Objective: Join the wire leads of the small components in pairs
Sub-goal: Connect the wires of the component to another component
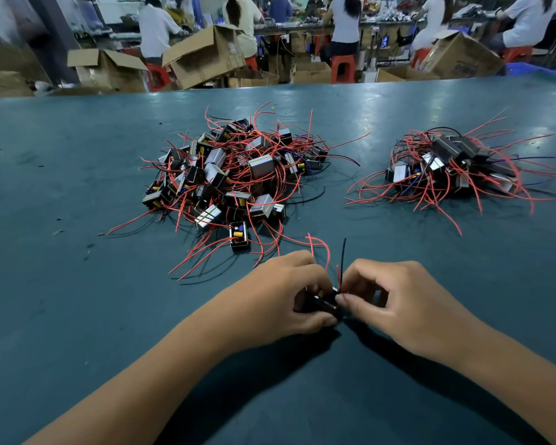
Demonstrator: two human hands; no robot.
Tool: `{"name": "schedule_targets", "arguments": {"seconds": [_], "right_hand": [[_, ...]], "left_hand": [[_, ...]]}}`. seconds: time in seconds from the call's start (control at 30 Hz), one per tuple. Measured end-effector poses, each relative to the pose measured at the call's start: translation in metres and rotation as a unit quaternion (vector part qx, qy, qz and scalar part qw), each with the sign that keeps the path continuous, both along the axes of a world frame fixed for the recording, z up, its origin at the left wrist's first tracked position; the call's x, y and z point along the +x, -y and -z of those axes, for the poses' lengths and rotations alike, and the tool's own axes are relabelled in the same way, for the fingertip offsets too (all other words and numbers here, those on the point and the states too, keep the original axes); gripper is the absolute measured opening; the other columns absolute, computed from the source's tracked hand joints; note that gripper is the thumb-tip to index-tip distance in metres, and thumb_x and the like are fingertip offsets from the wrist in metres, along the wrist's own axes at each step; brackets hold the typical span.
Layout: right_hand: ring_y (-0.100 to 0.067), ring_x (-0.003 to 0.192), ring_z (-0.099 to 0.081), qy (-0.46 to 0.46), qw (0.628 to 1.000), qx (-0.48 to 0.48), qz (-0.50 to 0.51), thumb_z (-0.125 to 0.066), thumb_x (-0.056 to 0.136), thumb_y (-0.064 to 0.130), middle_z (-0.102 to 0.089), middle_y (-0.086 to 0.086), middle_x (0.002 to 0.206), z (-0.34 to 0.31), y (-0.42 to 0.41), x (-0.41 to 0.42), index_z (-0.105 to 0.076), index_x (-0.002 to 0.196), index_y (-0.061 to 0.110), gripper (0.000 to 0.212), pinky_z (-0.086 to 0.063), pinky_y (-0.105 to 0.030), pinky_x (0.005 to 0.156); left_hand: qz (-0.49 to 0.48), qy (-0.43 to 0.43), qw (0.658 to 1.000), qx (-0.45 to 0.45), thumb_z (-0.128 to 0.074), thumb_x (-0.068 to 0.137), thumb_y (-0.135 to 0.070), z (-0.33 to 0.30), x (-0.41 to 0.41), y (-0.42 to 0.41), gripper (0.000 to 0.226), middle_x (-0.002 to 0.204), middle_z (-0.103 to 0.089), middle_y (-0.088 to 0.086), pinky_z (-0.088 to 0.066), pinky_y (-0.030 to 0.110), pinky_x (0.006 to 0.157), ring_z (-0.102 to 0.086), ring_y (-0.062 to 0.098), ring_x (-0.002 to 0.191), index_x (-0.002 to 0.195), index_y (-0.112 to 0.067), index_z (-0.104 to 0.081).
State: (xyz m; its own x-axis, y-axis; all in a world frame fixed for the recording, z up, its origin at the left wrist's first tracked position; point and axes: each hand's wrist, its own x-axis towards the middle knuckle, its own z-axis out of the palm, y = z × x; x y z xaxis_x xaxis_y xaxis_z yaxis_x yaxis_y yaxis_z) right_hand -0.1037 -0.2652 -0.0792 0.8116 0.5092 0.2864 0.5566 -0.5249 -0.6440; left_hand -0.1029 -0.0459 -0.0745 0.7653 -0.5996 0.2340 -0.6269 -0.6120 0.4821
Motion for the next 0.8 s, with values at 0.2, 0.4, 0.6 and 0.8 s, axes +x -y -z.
{"name": "schedule_targets", "arguments": {"seconds": [0.2, 0.4, 0.6, 0.8], "right_hand": [[-0.008, 0.062, -0.059, 0.009, 1.000, -0.011, 0.017, -0.072, 0.088, 0.023, -0.065, 0.011, 0.068, 0.0017, -0.0009, 0.0036, -0.064, 0.081, 0.024, 0.011, -0.043, -0.016, 0.058], [-0.004, 0.053, -0.053, -0.022, 0.999, 0.016, 0.038, -0.071, 0.086, 0.018, -0.062, 0.010, 0.062, 0.0036, 0.0007, 0.0051, -0.064, 0.077, 0.024, 0.013, -0.037, -0.010, 0.052], [-0.004, 0.055, -0.055, -0.037, 0.998, 0.027, 0.043, -0.071, 0.086, 0.018, -0.064, 0.011, 0.063, 0.0040, -0.0005, 0.0057, -0.065, 0.076, 0.024, 0.013, -0.037, -0.009, 0.054], [-0.004, 0.059, -0.057, -0.032, 0.998, 0.023, 0.057, -0.071, 0.086, 0.022, -0.066, 0.011, 0.066, 0.0035, -0.0029, 0.0058, -0.065, 0.076, 0.024, 0.012, -0.040, -0.011, 0.057]], "left_hand": [[-0.013, 0.014, 1.000, -0.002, -0.079, 0.085, -0.021, -0.0061, 0.0016, -0.0031, 0.015, 0.082, -0.060, -0.001, -0.043, 0.022, 0.067, -0.050, 0.008, 0.071, 0.090, -0.008, -0.073], [-0.053, 0.035, 0.998, 0.020, -0.073, 0.088, -0.025, -0.0067, 0.0019, -0.0048, 0.010, 0.089, -0.055, -0.007, -0.046, 0.034, 0.069, -0.050, 0.012, 0.075, 0.088, -0.015, -0.069], [-0.037, 0.094, 0.992, 0.079, -0.075, 0.082, -0.041, -0.0091, 0.0024, -0.0080, 0.017, 0.107, -0.056, -0.010, -0.037, 0.032, 0.088, -0.048, 0.014, 0.098, 0.079, -0.027, -0.066], [-0.011, 0.085, 0.990, 0.109, -0.073, 0.084, -0.049, -0.0079, 0.0042, -0.0093, 0.021, 0.094, -0.058, -0.016, -0.029, 0.028, 0.085, -0.046, 0.007, 0.094, 0.099, -0.035, -0.068]]}}
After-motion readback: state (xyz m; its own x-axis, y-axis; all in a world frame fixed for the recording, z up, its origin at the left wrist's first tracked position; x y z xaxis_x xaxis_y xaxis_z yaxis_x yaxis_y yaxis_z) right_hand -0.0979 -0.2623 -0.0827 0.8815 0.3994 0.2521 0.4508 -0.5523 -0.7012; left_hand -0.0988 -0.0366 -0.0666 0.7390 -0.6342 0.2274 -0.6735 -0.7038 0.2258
